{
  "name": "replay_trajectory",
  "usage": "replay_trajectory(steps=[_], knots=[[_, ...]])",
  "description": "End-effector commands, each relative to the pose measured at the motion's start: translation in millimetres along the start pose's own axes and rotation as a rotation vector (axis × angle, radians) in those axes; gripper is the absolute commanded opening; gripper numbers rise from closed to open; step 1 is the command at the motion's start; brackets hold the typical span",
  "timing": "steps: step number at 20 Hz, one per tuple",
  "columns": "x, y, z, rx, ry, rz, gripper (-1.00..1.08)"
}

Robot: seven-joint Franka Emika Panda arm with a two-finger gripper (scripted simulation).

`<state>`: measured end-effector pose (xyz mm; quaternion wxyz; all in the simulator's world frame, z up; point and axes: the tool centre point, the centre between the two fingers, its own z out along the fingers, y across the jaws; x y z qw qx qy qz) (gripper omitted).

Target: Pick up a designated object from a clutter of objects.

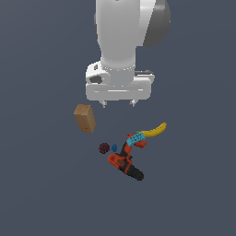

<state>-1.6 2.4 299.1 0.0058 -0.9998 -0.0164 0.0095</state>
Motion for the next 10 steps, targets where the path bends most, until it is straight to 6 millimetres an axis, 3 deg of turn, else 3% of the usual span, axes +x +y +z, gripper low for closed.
replay_trajectory(steps=[1,10], knots=[[-0.5,-0.6,1.5,0.005,-0.004,-0.008,1.0],[0.8,-2.2,4.9,0.004,-0.003,0.018,1.0]])
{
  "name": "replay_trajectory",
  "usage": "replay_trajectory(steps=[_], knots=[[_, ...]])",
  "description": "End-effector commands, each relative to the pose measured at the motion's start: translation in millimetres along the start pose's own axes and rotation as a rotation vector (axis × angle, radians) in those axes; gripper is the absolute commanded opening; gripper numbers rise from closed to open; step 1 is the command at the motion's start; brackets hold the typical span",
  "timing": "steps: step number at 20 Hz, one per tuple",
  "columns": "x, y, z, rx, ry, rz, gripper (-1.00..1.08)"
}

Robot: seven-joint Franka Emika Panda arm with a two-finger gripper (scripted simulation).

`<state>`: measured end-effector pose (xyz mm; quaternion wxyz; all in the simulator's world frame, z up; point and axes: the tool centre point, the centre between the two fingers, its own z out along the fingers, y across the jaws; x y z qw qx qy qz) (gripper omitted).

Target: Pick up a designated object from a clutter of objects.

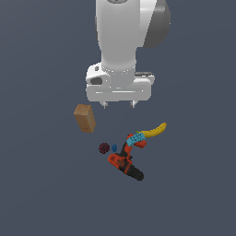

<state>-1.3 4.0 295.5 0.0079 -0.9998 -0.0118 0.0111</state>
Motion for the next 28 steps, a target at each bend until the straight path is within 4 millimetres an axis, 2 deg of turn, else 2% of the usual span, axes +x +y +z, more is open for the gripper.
replay_trajectory(steps=[1,11,28], knots=[[0.8,-1.2,2.5,0.0,0.0,0.017,1.0],[7.1,-10.5,21.6,-0.002,0.003,0.155,1.0],[19.3,-36.6,74.9,-0.005,0.011,0.534,1.0]])
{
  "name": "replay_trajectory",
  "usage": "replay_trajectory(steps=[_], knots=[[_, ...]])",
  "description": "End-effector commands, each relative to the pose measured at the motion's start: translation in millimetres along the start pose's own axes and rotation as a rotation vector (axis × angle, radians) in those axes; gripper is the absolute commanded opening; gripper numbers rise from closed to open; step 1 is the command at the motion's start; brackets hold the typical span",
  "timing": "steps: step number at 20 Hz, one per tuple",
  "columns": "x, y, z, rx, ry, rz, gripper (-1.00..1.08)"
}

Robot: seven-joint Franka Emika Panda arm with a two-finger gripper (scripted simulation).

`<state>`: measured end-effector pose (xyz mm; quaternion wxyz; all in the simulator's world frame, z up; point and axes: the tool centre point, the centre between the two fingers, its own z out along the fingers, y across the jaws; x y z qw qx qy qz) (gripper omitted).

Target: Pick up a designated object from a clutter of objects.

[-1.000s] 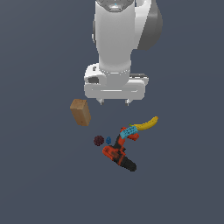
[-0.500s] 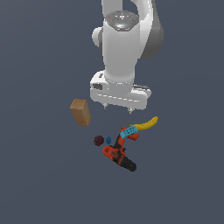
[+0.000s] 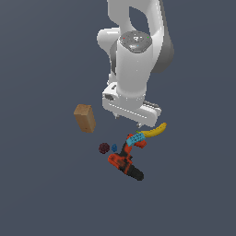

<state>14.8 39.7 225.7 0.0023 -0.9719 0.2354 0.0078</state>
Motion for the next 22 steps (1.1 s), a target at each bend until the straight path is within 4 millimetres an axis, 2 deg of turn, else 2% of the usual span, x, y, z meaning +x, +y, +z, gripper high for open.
replay_trajectory(steps=[1,22], knots=[[-0.8,-4.2,8.1,0.0,0.002,0.058,1.0],[-13.5,-35.2,74.8,0.002,0.012,0.529,1.0]])
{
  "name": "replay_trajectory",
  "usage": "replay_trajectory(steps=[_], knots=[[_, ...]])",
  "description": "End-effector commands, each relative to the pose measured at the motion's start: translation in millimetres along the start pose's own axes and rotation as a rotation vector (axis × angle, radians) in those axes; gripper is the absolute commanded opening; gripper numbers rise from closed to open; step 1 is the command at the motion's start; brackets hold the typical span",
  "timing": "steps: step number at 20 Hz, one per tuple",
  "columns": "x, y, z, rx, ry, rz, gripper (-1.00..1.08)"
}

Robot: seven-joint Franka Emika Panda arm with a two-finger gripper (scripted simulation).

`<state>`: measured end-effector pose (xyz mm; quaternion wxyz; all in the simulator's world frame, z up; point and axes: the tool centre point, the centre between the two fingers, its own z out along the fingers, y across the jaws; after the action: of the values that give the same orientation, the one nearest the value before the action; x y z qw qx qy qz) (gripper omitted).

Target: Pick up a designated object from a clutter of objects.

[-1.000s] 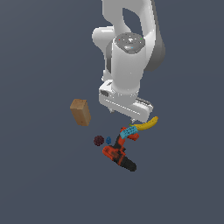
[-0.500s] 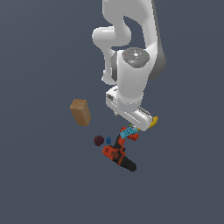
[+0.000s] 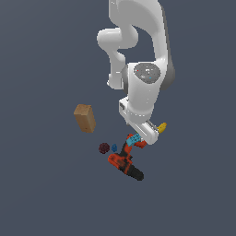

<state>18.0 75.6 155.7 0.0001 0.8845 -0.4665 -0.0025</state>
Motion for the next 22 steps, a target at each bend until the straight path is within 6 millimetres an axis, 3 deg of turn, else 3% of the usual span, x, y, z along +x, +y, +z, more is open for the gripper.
replay_trajectory(steps=[1,11,22], knots=[[-3.1,-1.8,7.2,0.001,0.001,0.053,1.0],[-11.3,-5.6,25.1,0.003,0.004,0.179,1.0],[-12.9,-6.0,33.0,0.003,0.004,0.196,1.0]])
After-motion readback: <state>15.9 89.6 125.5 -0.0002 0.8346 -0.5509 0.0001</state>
